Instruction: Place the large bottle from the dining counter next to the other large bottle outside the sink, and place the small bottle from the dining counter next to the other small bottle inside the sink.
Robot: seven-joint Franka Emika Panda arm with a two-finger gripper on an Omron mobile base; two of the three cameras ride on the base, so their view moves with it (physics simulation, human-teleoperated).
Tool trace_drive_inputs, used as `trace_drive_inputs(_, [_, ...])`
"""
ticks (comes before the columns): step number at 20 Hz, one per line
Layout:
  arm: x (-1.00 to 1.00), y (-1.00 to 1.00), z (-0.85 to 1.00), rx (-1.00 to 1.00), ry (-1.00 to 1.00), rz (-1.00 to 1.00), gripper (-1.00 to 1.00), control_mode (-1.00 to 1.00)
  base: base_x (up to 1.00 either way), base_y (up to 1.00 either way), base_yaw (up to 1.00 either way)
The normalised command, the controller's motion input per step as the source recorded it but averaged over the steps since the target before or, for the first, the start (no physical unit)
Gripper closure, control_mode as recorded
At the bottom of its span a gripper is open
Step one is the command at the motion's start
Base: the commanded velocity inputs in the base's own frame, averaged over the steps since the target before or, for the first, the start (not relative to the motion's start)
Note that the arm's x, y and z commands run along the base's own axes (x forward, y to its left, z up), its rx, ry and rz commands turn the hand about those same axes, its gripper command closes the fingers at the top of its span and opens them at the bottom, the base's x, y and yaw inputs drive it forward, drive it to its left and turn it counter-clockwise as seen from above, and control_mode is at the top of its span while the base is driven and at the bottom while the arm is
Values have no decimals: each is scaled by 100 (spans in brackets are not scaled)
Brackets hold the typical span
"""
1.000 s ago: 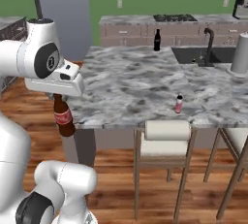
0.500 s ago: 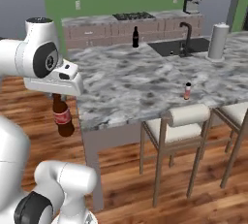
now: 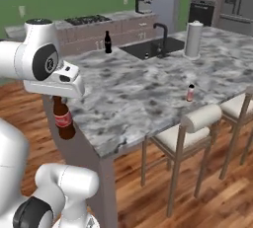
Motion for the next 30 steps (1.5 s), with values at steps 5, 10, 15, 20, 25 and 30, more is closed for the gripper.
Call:
trace_drive_inputs(5, [0, 0, 0, 0, 0, 0, 100, 100, 35, 100, -47])
trace_drive_inputs(10, [0, 0, 0, 0, 0, 0, 100, 100, 5, 100, -44])
trace_drive_inputs(15, [0, 0, 0, 0, 0, 0, 100, 100, 0, 100, -47])
trace_drive_inputs(20, [0, 0, 0, 0, 0, 0, 100, 100, 0, 100, -48])
trace_drive_inputs(25, [0, 0, 0, 0, 0, 0, 100, 100, 0, 100, -49])
trace_drive_inputs(30, [0, 0, 0, 0, 0, 0, 100, 100, -1, 100, -47])
